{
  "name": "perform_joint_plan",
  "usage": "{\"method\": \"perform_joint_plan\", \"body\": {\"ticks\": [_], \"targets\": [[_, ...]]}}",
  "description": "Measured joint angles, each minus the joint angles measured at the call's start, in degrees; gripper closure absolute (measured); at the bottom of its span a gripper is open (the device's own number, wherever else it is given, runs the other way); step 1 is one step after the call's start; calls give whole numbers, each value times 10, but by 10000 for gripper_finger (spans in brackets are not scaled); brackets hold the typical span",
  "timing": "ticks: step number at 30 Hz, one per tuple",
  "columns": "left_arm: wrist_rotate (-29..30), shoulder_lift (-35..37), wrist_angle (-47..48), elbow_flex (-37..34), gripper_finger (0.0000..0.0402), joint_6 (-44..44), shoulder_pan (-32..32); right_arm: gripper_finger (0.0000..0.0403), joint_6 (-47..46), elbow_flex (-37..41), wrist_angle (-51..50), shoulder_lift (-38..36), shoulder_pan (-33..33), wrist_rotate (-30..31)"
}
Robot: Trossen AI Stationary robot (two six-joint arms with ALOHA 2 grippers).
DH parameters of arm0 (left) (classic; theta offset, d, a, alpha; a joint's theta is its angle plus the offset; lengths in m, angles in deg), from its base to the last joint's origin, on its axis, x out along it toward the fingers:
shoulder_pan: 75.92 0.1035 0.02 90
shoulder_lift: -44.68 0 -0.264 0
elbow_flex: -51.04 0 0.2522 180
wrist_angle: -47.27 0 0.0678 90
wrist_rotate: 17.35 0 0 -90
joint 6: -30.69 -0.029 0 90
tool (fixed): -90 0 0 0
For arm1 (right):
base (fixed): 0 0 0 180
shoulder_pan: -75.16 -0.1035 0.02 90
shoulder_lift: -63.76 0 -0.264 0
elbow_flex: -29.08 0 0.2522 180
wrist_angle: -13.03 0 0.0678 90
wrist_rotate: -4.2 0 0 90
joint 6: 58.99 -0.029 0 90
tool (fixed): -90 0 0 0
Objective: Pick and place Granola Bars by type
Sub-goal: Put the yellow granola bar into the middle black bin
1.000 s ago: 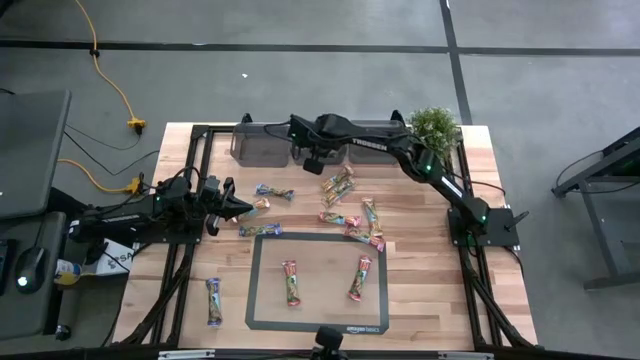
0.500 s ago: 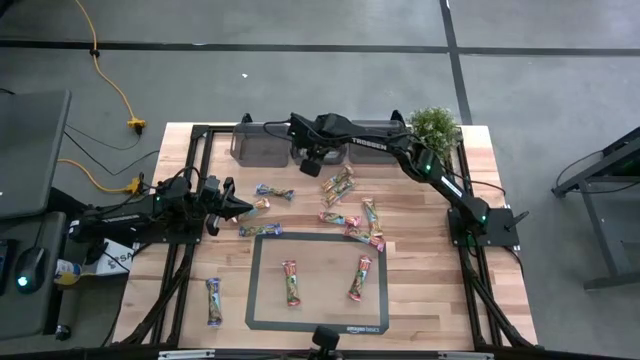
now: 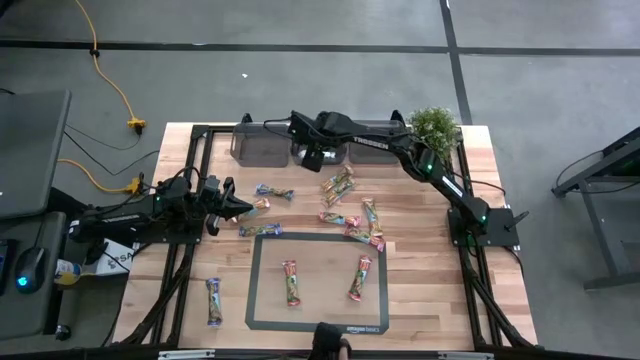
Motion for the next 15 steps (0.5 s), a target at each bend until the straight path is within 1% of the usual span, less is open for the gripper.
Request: {"method": "perform_joint_plan", "body": {"ticks": [4,5,7,10,15], "targets": [[0,0,0,0,401,0,0,186,10,0,1,-35,1,-10],[0,0,0,0,401,0,0,186,15,0,1,-43,1,-22],[0,0,0,0,401,0,0,187,33,0,0,-62,2,-66],[0,0,0,0,401,0,0,189,53,0,-7,-92,1,-156],[-2,0,0,0,401,0,0,186,76,0,-39,-126,2,-364]]}}
